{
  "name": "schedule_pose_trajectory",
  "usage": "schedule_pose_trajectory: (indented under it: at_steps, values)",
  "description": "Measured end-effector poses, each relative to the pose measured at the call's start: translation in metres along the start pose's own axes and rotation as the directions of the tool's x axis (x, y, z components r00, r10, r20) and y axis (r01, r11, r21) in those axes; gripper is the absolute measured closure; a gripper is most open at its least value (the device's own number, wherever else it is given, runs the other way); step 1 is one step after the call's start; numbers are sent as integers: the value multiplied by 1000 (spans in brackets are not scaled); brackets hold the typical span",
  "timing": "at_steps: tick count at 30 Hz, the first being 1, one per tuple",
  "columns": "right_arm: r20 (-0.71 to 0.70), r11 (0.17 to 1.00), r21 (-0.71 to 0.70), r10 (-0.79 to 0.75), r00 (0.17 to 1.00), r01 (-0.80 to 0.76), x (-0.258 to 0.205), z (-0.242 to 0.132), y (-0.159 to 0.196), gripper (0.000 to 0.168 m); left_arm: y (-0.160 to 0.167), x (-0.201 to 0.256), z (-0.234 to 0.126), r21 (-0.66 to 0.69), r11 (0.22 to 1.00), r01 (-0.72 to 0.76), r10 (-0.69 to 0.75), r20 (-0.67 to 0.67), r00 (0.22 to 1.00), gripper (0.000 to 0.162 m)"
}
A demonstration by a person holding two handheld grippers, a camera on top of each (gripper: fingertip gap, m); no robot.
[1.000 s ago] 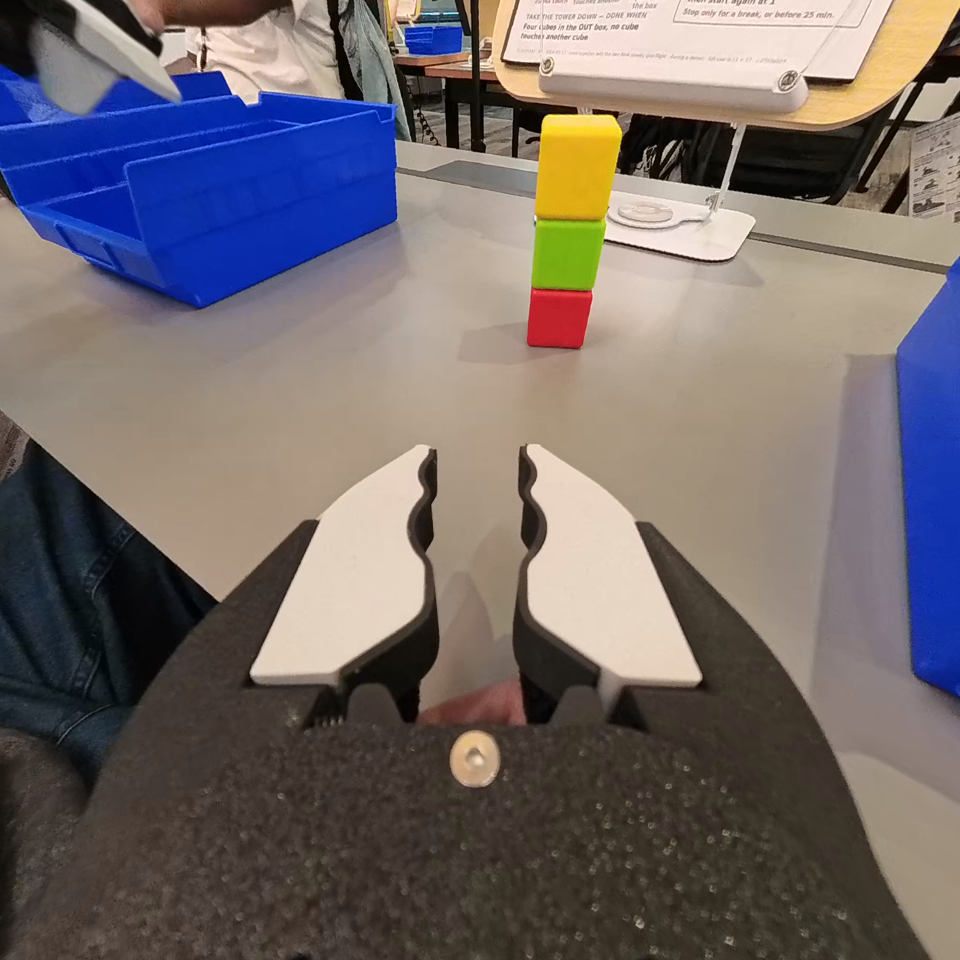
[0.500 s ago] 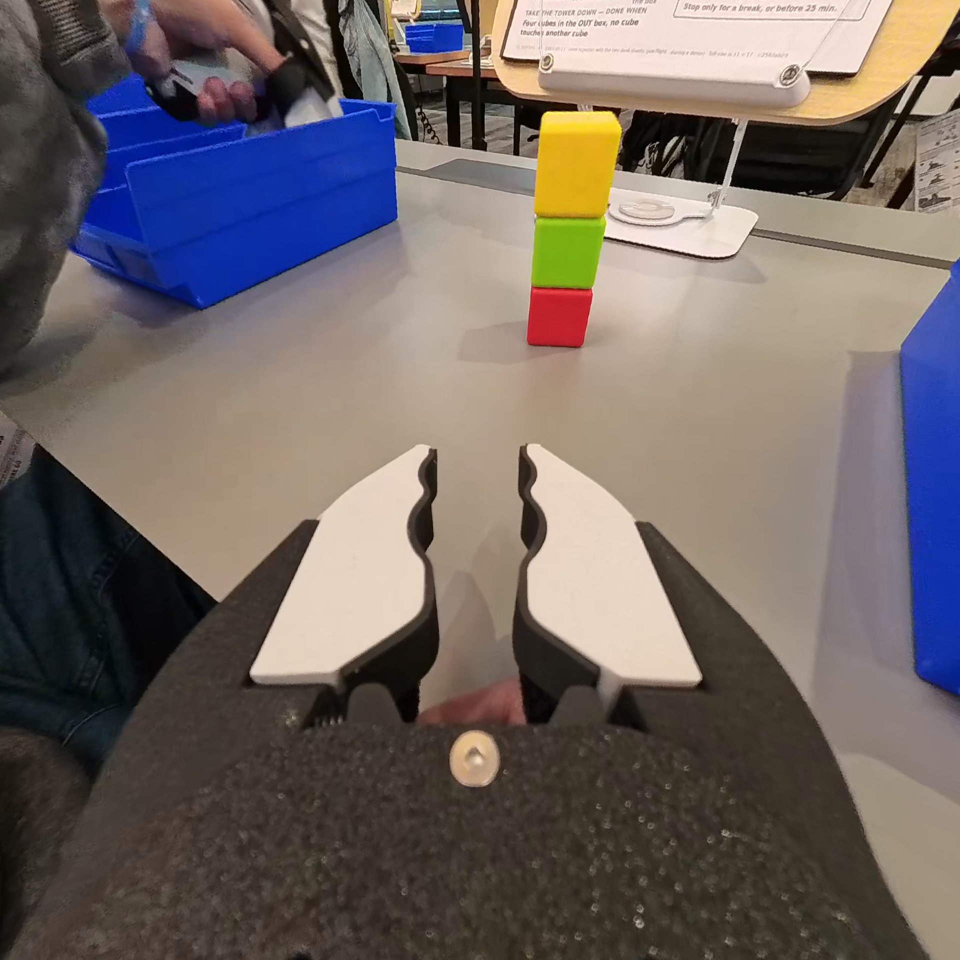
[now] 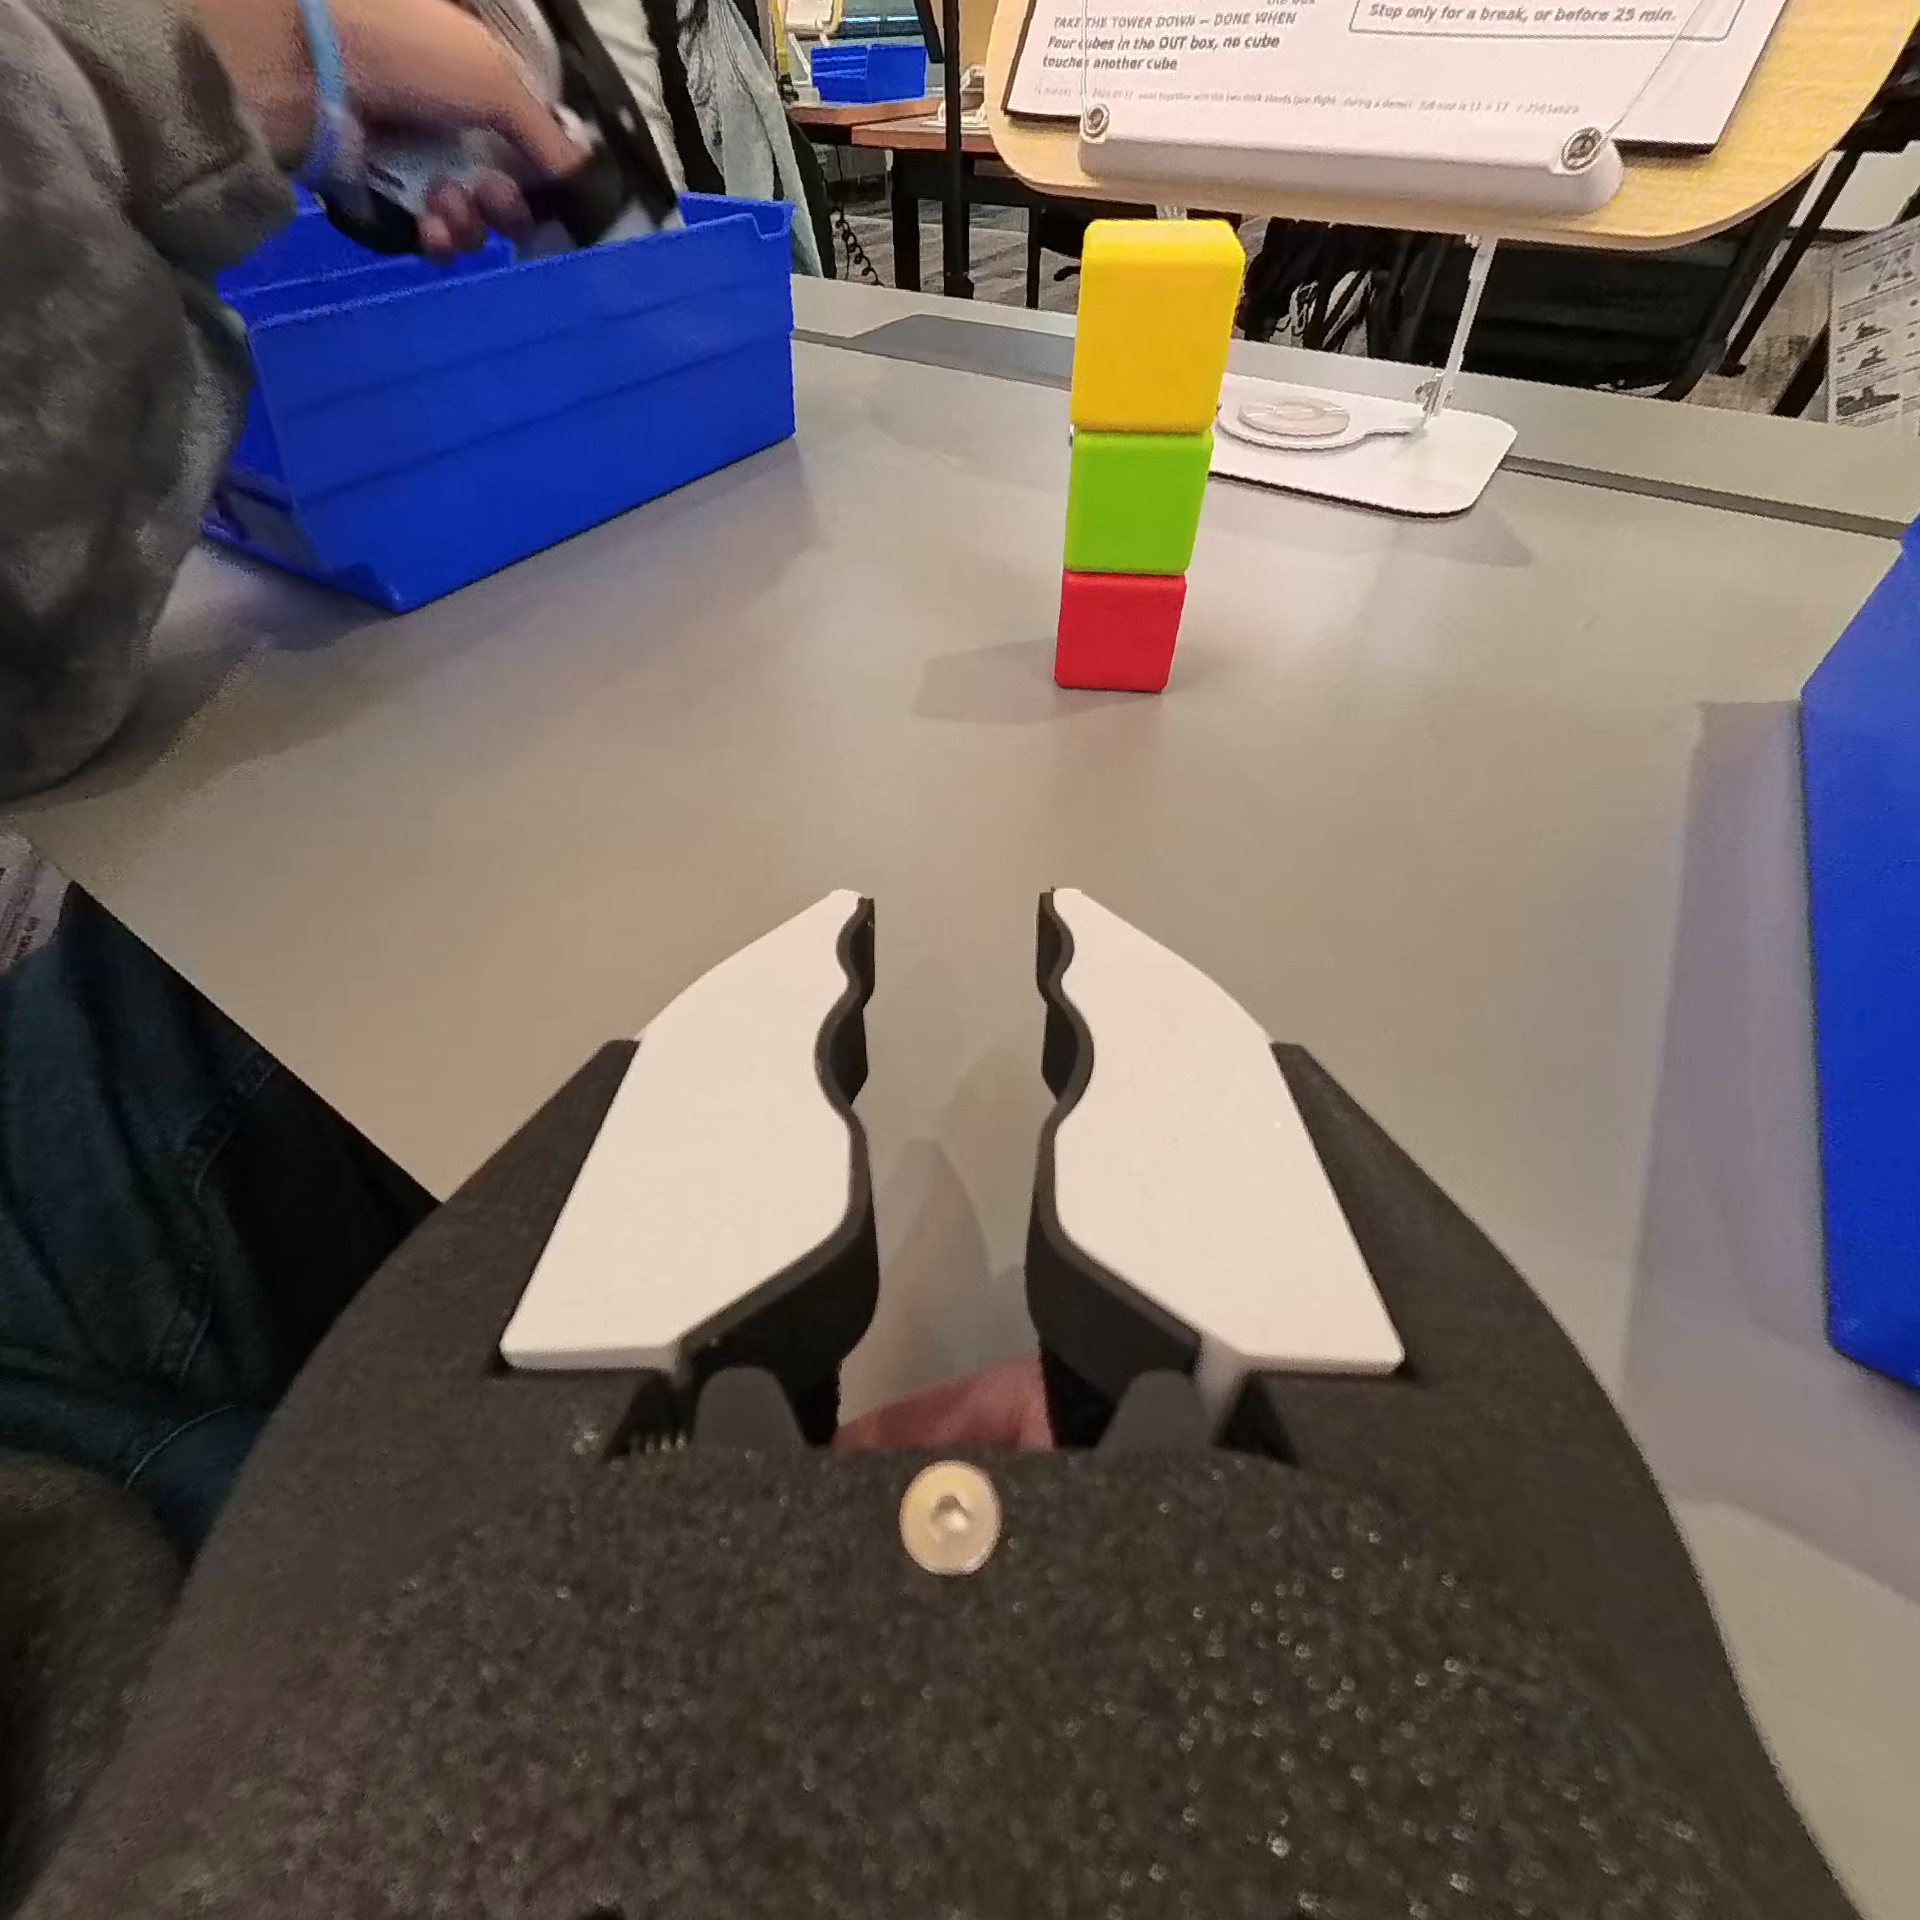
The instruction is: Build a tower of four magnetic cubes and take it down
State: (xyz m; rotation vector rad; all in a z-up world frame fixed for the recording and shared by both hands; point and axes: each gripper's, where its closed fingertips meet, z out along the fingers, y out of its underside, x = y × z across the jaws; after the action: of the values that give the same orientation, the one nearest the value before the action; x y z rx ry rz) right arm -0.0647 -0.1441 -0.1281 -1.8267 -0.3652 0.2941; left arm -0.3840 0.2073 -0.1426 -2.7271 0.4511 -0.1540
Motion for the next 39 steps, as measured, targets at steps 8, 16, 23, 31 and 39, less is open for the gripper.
schedule_pose_trajectory:
  at_steps: [8,16,23,31,39]
  values:
    - [-1,1000,-3,-7,1000,7,-1,1,0,139,-48,119,-145,688,720,-87,434,-349,831,110]
    - [-2,1000,-3,-10,1000,10,-1,0,0,139,-12,285,-163,908,414,-56,803,-336,492,110]
    - [0,1000,-1,-10,1000,10,-1,0,0,139,-13,331,-128,927,353,127,779,-366,508,110]
    - [3,1000,-1,-11,1000,11,-2,0,0,139,-2,355,-105,919,374,126,774,-384,504,111]
    - [3,1000,-2,-9,1000,9,-2,0,0,139,2,362,-89,926,373,64,790,-353,501,112]
